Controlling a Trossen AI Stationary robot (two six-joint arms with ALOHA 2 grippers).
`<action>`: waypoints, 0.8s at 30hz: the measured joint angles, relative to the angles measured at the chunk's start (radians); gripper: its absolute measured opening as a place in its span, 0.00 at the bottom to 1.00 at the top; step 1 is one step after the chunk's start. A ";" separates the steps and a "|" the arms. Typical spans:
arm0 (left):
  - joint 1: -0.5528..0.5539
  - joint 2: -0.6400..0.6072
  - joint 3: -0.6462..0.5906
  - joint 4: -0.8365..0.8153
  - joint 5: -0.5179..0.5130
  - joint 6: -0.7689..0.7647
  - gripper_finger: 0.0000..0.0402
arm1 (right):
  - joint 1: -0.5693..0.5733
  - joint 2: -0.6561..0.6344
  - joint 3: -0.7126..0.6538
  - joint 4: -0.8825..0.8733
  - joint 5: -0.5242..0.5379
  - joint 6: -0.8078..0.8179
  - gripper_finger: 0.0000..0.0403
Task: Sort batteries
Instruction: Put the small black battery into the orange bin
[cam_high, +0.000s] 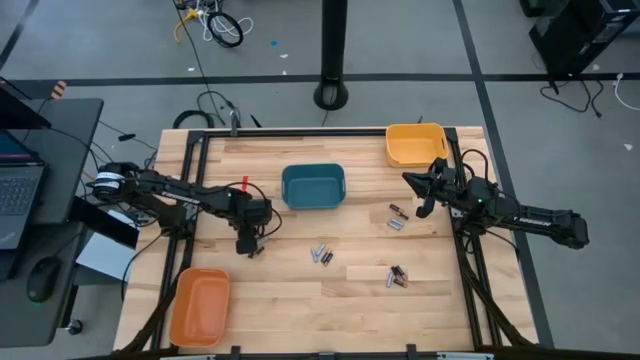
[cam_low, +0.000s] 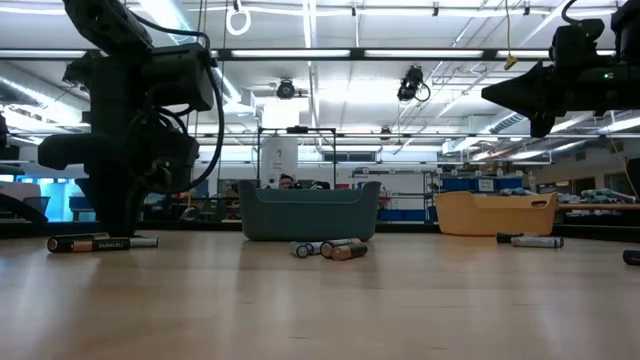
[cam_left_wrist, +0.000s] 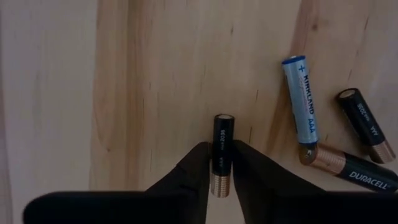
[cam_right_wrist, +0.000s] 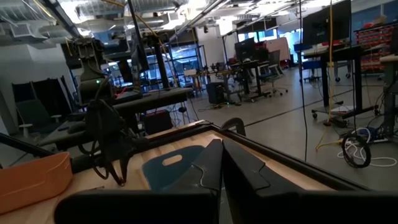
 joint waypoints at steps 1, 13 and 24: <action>0.000 0.000 0.000 0.000 0.000 0.000 0.16 | 0.000 0.000 0.000 0.000 0.000 0.000 0.06; 0.000 -0.001 0.002 -0.001 0.019 -0.029 0.08 | 0.000 0.000 0.000 0.000 0.000 0.000 0.06; -0.001 0.002 0.078 -0.036 0.052 -0.025 0.08 | 0.000 0.000 0.000 0.000 0.000 0.000 0.06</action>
